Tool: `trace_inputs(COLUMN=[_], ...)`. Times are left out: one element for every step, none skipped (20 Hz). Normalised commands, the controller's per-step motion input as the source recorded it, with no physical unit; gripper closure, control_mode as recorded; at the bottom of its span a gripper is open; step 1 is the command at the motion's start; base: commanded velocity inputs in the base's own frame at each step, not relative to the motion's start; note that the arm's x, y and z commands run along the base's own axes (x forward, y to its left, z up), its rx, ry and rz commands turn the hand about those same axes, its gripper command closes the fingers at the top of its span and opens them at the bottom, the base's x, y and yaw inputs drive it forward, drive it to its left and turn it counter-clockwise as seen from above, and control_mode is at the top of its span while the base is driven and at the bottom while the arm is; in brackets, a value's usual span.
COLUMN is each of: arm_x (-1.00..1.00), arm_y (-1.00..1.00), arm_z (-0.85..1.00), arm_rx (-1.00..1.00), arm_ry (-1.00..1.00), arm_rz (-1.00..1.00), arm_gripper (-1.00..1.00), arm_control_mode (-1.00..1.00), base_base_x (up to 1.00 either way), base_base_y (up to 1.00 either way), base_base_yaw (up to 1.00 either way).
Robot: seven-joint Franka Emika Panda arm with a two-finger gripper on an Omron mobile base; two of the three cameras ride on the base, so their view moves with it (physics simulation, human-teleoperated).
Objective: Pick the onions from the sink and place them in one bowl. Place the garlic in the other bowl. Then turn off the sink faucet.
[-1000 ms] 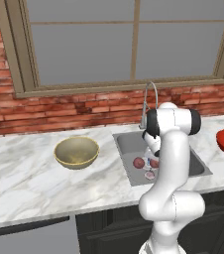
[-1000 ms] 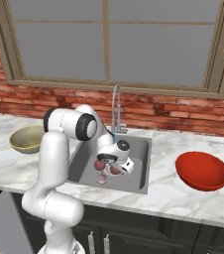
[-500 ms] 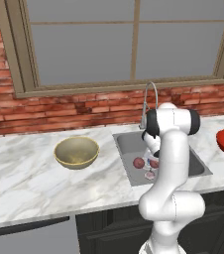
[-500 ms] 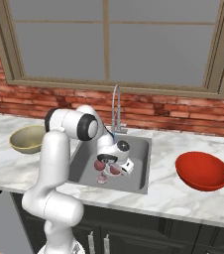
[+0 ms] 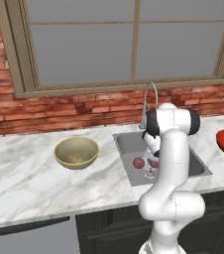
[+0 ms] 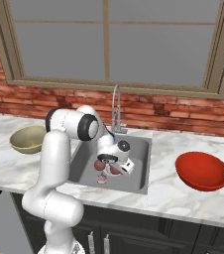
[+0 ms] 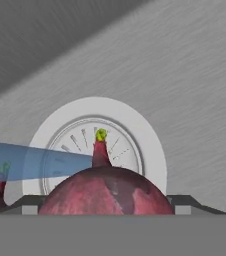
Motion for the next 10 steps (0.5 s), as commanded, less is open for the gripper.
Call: trace_inputs(arm_x=[0.00,0.00,0.00,0.00,0.00,0.00,0.00,0.00,0.00,0.00], arm_y=[0.00,0.00,0.00,0.00,0.00,0.00,0.00,0.00,-0.06,-0.05], arm_z=[0.00,0.00,0.00,0.00,0.04,0.16,0.24,0.29,0.36,0.40], arm_rx=[0.00,0.00,0.00,0.00,0.00,0.00,0.00,0.00,0.00,0.00], arm_ry=[0.00,0.00,0.00,0.00,0.05,0.05,0.00,0.00,0.00,0.00], arm_rz=[0.00,0.00,0.00,0.00,0.00,0.00,0.00,0.00,0.00,0.00], arm_gripper=[1.00,1.00,1.00,1.00,1.00,1.00,1.00,1.00,1.00,1.00], arm_control_mode=[-1.00,-1.00,-1.00,-1.00,-1.00,-1.00,-1.00,-1.00,-1.00,-1.00], base_base_x=[0.00,0.00,0.00,0.00,0.00,0.00,0.00,0.00,0.00,0.00], base_base_y=[0.00,0.00,0.00,0.00,0.00,0.00,0.00,0.00,0.00,0.00], base_base_yaw=[0.00,0.00,0.00,0.00,0.00,0.00,0.00,0.00,0.00,0.00])
